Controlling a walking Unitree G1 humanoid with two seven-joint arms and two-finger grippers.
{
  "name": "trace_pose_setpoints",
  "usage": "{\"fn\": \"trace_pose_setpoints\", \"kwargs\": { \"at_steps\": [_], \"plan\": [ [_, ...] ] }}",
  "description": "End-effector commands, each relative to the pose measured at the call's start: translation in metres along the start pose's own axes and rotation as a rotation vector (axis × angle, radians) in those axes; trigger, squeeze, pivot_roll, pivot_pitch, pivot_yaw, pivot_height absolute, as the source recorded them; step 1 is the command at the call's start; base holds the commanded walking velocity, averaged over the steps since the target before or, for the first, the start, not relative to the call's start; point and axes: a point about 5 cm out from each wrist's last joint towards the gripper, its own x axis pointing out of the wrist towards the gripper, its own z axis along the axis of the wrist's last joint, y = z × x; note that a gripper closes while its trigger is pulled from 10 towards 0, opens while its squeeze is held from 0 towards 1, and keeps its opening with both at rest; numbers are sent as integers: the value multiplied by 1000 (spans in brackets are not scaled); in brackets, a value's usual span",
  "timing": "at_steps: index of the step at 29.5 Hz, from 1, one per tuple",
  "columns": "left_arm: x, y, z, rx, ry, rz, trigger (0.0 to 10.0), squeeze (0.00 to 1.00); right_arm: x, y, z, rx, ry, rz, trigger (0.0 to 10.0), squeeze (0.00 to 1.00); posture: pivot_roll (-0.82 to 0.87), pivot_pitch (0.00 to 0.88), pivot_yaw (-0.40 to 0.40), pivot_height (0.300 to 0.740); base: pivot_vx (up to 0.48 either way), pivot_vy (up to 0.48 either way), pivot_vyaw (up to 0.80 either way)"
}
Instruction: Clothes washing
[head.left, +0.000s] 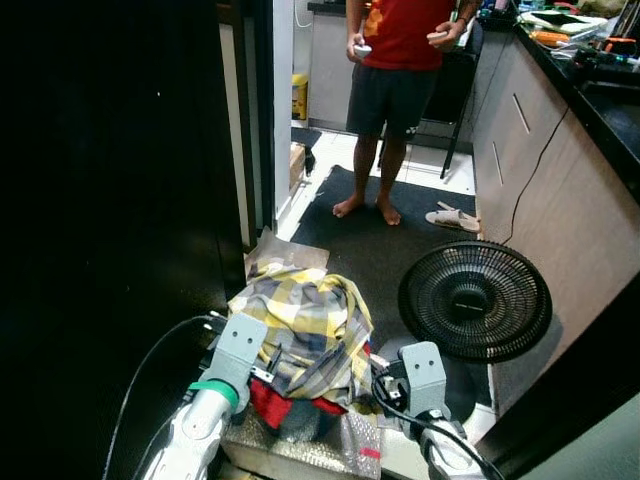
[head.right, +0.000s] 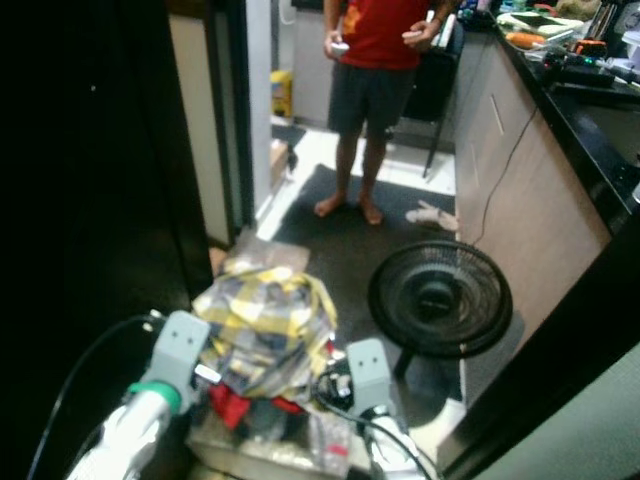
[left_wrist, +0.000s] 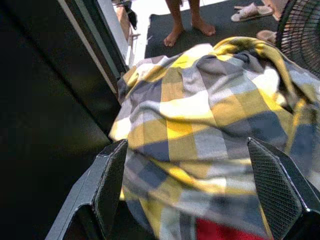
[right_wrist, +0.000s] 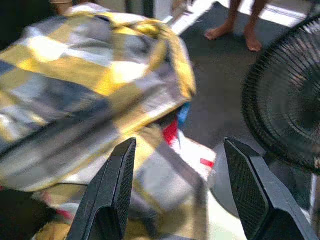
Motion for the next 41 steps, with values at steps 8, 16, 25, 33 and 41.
{"fn": "trace_pose_setpoints", "kwargs": {
  "at_steps": [8, 16, 25, 33, 41],
  "plan": [
    [1, -6, -3, -2, 17, -13, 10000, 0, -4, -2, -6, -3, 22, -7, 10000, 0, 13, 0, 11, 740, 403, 0, 0],
    [1, -5, -4, -8, 23, -2, 10000, 0, -4, -2, -6, -3, 21, -3, 10000, 0, 13, 0, 12, 740, 0, 0, 0],
    [3, -4, -3, -1, 21, -3, 10000, 0, -3, -2, -5, -2, 17, 3, 10000, 0, 10, 0, 12, 740, 0, 0, 0],
    [2, -18, -3, -4, 40, -175, 10000, 0, 0, -5, 1, 2, -7, 0, 10000, 0, 7, 0, 12, 740, 0, 0, 0],
    [6, -32, -6, 34, 67, -227, 10000, 0, -1, -10, 1, 2, -8, -19, 10000, 0, 1, 0, 17, 740, 0, 0, 0]
  ]
}}
